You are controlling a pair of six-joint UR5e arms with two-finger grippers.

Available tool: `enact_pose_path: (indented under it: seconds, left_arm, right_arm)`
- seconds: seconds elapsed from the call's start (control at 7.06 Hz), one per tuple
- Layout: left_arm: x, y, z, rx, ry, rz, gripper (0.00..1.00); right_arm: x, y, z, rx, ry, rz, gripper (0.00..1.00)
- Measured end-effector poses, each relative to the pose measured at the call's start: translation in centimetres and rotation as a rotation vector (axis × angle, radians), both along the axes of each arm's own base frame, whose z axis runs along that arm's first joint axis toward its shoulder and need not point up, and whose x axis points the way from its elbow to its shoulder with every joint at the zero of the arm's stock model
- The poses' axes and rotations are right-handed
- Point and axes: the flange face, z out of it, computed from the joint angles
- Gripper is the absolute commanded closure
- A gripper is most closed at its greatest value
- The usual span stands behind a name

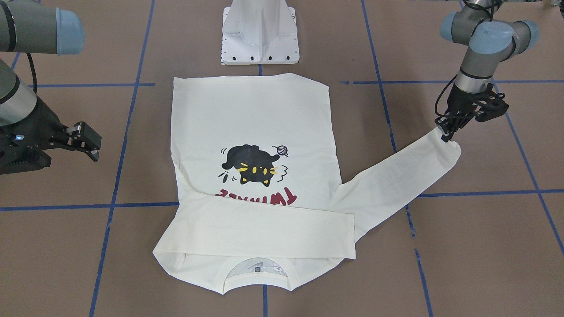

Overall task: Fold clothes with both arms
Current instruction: 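Lift the sleeve with the left gripper and fold it across the shirt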

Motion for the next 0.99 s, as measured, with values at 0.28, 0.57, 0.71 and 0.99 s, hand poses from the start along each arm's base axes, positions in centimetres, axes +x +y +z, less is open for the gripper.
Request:
enact_pose_path:
  seconds: [0.28,0.57,0.71,0.99]
  left_arm:
    - [1.1,-0.9,-6.2,0.005,0.007,0.005,1.0]
    - [4.8,-3.9,-15.0,0.031,0.036,0.008,1.0]
    - [7.3,-6.1,-20.2,0.046,0.051,0.01,1.0]
    - [11.5,-10.2,-29.0,0.076,0.1,-0.003,1.0]
  right_arm:
    - [0.7,1.0,1.8,-0.015,0.011,-0.003,0.0]
    - [2.2,3.1,4.9,-0.024,0.024,-0.005,0.0]
    - [3.3,4.3,6.9,-0.028,0.028,0.002,0.0]
    - [5.3,6.4,10.9,-0.027,0.026,0.016,0.0]
